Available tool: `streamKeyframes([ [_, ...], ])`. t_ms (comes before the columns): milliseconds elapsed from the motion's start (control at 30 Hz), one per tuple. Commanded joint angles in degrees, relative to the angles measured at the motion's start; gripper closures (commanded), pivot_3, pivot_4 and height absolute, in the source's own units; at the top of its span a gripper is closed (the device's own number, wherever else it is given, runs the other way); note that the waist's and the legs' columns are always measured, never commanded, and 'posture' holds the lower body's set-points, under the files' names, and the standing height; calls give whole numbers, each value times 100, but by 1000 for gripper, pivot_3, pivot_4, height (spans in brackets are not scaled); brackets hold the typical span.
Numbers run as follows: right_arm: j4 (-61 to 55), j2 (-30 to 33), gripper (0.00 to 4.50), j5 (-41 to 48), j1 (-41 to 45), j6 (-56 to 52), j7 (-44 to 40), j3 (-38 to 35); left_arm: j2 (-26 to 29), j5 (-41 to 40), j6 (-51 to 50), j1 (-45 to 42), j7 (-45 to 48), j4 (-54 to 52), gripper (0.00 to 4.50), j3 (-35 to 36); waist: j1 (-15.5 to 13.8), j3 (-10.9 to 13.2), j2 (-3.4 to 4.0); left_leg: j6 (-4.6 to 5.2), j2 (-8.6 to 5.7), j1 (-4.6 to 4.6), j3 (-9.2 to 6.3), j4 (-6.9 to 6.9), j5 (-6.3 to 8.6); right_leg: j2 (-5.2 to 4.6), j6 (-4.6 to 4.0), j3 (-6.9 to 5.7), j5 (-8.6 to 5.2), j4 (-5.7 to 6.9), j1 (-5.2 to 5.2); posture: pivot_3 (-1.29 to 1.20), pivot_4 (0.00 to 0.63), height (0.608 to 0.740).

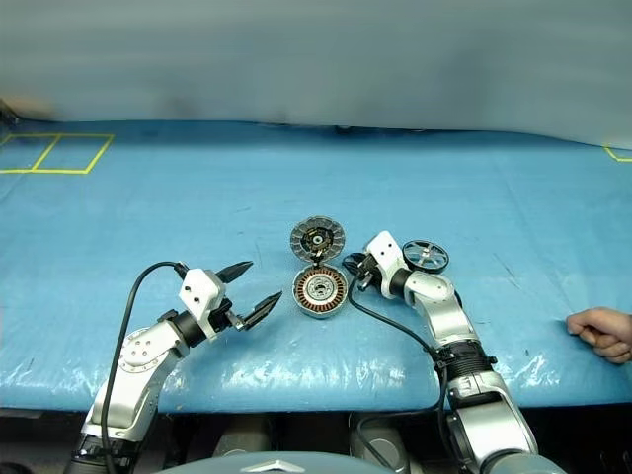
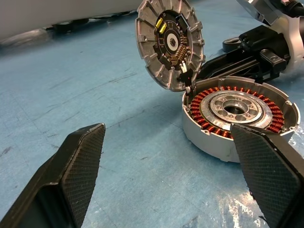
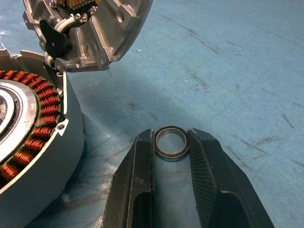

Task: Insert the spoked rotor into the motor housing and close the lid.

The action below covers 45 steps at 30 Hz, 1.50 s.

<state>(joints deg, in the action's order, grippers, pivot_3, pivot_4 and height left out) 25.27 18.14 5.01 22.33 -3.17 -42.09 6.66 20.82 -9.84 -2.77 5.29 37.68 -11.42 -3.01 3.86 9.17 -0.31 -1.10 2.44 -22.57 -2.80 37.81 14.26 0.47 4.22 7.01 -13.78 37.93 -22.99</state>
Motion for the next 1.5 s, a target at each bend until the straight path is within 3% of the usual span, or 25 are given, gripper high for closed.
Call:
streamKeyframes([
  [33, -580, 139, 3857, 179, -263, -143, 34, -237, -16, -35, 216, -23, 21, -111, 0, -72, -8, 0, 0, 0, -1, -1, 0, -2, 0, -1, 0, 0, 0, -3, 0, 0, 150, 740],
  [367, -2438, 491, 3857, 869, -871, -803, -198, -559, -9, -104, 619, -2, 169, 171, 0, -98, 22, 2, 2, 0, 2, -2, 3, -16, 0, 2, -5, 2, -3, -4, -13, 0, 150, 740],
  [567, -3278, 529, 3857, 1127, -1099, -1262, -639, -53, -50, -93, 863, -32, 160, 359, 0, -87, 13, 2, 2, 0, 3, -8, 4, -25, 0, 2, -2, 2, -2, -5, -22, 0, 150, 740],
  [867, -3165, 381, 3857, 917, -966, -1286, -676, 496, -67, -77, 974, 14, 76, 402, 0, -88, -2, 2, 1, -1, 2, -20, 6, -25, 0, 0, -3, 2, -3, -4, -36, 0, 150, 740],
  [1500, -2714, 268, 3857, 684, -915, -1163, -641, 738, -52, -38, 942, 58, -58, 390, 0, -81, -1, 2, 1, -1, 3, -25, 6, -27, 0, 2, -3, 1, -3, -3, -43, 0, 150, 740],
])
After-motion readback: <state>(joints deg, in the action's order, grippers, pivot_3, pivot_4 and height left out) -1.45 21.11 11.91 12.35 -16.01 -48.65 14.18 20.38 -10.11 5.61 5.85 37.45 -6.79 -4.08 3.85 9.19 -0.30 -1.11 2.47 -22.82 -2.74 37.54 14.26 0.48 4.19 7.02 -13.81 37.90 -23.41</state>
